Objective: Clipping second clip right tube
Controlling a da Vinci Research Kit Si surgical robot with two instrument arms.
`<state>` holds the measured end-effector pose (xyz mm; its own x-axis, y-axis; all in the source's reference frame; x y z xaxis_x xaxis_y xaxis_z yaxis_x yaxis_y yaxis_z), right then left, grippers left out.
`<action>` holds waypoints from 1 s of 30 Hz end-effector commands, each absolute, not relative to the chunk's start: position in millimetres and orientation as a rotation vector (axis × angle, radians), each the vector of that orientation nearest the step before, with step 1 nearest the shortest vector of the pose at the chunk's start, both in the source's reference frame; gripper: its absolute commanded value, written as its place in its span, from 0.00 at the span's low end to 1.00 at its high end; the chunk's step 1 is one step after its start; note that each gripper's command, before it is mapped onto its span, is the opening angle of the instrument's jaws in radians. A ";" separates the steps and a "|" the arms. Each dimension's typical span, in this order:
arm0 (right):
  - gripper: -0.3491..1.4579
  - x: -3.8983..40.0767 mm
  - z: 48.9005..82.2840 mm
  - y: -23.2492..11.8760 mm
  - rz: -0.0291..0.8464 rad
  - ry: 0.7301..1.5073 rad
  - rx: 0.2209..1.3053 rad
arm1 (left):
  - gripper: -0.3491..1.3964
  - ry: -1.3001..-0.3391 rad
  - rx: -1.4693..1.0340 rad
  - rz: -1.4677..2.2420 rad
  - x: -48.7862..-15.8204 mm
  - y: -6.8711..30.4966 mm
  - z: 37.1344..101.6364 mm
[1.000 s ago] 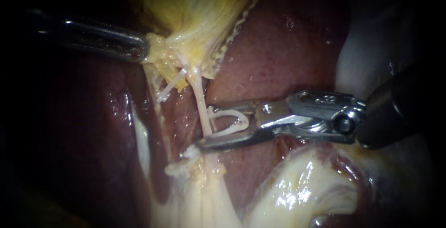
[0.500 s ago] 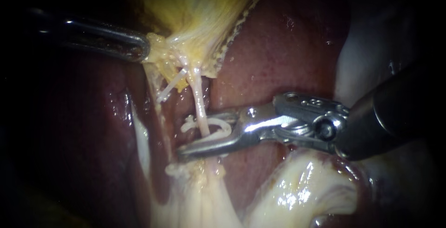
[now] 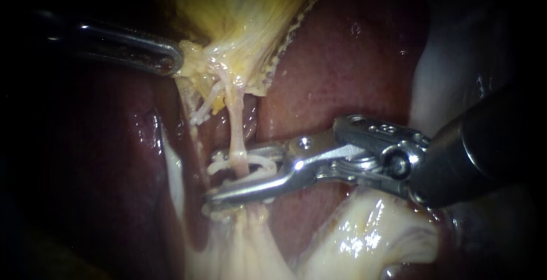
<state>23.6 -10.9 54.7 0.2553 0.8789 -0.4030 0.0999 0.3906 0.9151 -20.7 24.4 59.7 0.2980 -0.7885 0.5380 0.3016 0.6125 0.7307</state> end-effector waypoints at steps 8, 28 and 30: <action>0.30 23.5 56.0 -10.9 0.746 1.164 1.106 | 0.00 -1.028 0.560 -0.776 -20.7 24.4 59.7; 0.00 23.6 56.9 -12.8 0.703 1.152 1.132 | 0.00 -1.027 0.563 -0.782 -20.7 24.3 59.7; 0.00 23.5 57.1 -13.0 0.701 1.152 1.131 | 0.00 -1.027 0.563 -0.782 -20.7 24.3 59.7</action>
